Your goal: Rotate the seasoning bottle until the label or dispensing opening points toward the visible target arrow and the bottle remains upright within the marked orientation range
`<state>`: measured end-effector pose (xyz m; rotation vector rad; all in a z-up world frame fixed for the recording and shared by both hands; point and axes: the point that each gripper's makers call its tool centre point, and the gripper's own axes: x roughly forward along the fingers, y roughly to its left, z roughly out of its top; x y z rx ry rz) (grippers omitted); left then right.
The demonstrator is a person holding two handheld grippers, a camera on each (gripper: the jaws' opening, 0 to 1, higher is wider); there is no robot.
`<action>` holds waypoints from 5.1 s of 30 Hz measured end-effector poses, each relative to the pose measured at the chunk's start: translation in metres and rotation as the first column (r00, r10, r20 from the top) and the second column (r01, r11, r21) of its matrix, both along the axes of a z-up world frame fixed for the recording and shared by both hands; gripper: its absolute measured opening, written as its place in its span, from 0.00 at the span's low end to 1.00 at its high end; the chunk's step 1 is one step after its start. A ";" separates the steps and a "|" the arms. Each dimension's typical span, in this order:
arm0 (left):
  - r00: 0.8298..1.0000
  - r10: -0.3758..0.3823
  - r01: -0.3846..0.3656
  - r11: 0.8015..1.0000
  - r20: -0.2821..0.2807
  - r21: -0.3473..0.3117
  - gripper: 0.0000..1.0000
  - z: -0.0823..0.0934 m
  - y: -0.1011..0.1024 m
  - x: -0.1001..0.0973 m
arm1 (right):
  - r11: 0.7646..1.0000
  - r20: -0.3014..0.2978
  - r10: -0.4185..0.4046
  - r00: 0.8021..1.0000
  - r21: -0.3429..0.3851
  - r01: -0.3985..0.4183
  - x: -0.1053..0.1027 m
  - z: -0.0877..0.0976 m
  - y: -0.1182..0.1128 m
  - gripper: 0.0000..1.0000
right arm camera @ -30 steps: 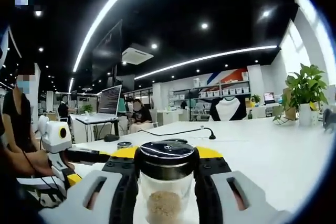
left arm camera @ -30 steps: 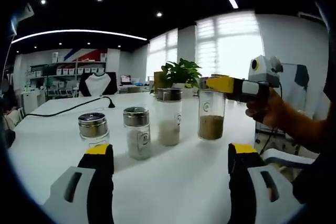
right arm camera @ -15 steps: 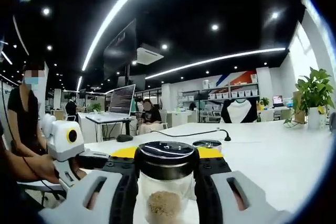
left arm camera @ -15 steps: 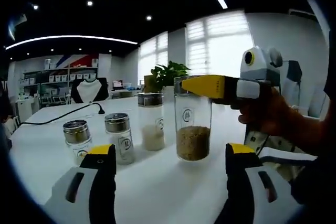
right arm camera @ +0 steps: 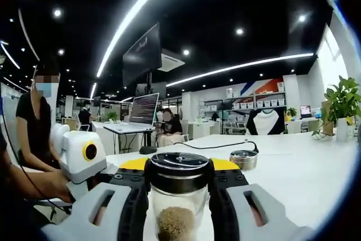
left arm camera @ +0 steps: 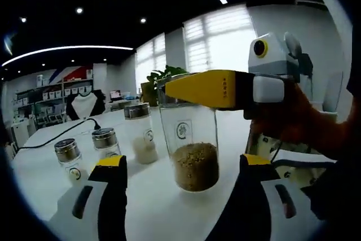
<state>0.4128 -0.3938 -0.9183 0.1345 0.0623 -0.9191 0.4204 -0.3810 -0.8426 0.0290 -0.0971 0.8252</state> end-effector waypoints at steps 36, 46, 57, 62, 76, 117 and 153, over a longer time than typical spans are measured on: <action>0.964 0.260 -0.259 0.966 0.061 -0.030 0.44 -0.011 0.011 0.013 | 0.995 0.090 -0.021 0.996 -0.094 0.029 -0.010 -0.016 0.032 0.39; 0.945 0.317 -0.316 0.948 0.083 -0.023 0.44 -0.014 0.010 0.015 | 0.989 0.071 -0.141 0.987 -0.043 0.144 -0.004 -0.023 0.026 0.40; 0.994 0.072 -0.065 0.993 0.078 -0.095 0.44 -0.006 -0.004 0.004 | 0.999 0.094 0.034 0.995 -0.015 -0.033 -0.013 -0.014 0.018 0.39; 0.995 -0.101 0.099 0.988 -0.010 -0.117 0.44 -0.016 -0.008 -0.009 | 0.982 0.126 0.175 0.976 -0.090 -0.165 -0.027 -0.023 0.031 0.39; 0.997 0.066 -0.063 0.995 0.030 -0.074 0.44 -0.012 0.002 0.004 | 0.986 0.165 0.133 0.977 -0.120 -0.113 -0.022 -0.020 0.037 0.39; 0.997 0.001 0.005 0.996 0.074 -0.086 0.49 -0.004 0.002 -0.002 | 0.973 0.077 0.215 0.974 -0.100 -0.207 -0.035 -0.028 0.048 0.39; 0.968 0.218 -0.200 0.970 0.128 -0.140 0.48 0.000 0.007 0.013 | 0.998 0.033 -0.069 0.997 -0.010 0.069 -0.009 -0.026 0.030 0.39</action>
